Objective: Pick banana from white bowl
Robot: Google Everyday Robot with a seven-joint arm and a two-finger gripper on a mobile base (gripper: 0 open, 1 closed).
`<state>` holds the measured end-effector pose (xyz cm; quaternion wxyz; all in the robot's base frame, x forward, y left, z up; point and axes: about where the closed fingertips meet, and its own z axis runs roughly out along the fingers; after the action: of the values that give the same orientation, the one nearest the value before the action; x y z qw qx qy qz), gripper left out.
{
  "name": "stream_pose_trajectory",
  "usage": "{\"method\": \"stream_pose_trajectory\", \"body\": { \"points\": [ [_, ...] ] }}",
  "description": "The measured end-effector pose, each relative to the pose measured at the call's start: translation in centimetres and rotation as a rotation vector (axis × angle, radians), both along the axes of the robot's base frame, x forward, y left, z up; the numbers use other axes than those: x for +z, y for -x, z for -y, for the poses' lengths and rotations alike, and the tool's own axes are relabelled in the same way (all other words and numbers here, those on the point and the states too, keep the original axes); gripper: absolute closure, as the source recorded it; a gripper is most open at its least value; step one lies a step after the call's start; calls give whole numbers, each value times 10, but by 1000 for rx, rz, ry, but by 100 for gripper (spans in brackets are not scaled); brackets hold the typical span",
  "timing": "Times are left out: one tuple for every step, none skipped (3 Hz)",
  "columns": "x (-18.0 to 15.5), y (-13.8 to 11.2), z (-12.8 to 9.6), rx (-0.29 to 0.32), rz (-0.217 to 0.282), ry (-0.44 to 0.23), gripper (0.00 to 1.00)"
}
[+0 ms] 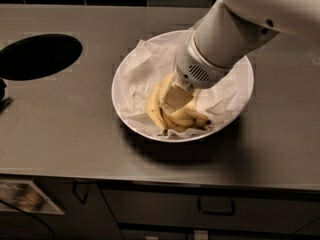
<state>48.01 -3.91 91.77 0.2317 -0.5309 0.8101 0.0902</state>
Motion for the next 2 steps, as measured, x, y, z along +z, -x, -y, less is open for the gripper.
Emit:
{"method": "stream_pose_trajectory", "body": {
  "points": [
    [-6, 8, -9, 17, -33, 25, 52],
    [-12, 10, -12, 9, -53, 53, 53]
  ]
}}
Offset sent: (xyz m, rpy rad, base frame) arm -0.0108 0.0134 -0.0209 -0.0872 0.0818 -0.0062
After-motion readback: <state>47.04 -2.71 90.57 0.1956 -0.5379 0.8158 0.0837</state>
